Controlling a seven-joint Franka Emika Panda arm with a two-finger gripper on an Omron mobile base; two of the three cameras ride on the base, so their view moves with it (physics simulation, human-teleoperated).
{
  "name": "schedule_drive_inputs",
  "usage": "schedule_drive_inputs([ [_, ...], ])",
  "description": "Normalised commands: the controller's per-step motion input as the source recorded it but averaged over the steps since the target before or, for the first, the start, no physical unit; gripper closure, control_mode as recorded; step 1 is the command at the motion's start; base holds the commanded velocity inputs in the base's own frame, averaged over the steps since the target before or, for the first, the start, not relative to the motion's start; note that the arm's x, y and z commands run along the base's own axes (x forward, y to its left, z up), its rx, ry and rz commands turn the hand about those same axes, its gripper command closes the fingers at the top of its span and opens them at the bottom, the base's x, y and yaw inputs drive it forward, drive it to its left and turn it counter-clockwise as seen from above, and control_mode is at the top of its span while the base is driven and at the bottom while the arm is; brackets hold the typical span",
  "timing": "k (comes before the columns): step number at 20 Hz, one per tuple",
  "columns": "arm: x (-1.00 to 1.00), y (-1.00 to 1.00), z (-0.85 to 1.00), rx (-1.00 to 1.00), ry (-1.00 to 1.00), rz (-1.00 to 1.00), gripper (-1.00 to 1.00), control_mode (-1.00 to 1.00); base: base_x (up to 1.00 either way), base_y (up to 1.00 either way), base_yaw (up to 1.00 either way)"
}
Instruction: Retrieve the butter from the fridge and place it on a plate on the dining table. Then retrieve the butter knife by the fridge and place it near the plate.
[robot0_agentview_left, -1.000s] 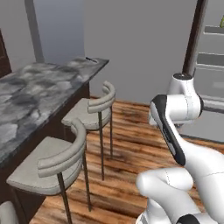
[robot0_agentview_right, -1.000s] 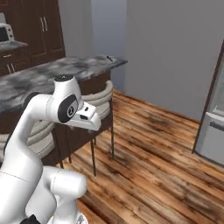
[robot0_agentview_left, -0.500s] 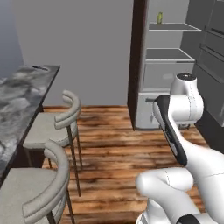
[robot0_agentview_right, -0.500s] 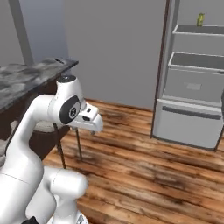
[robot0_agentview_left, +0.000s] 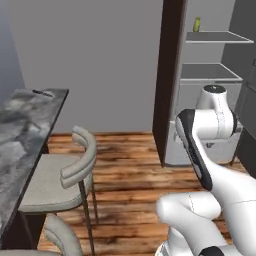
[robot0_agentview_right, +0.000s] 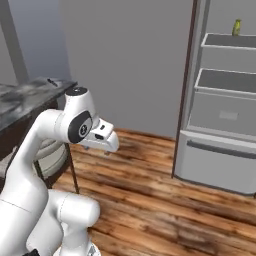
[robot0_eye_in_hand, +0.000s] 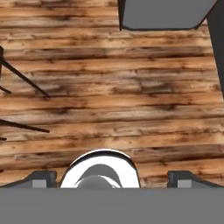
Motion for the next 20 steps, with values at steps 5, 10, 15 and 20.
schedule_drive_inputs([
  [5, 0.00, 0.00, 0.00, 0.00, 0.00, 0.00, -1.00, 1.00, 1.00, 0.03, 0.00],
  [10, 0.00, 0.00, 0.00, 0.00, 0.00, 0.00, -1.00, 1.00, 1.00, 0.00, 0.04],
  [15, 0.00, 0.00, 0.00, 0.00, 0.00, 0.00, -1.00, 1.00, 0.87, 0.00, 0.21],
  [20, 0.00, 0.00, 0.00, 0.00, 0.00, 0.00, -1.00, 1.00, 0.62, -0.04, 0.43],
])
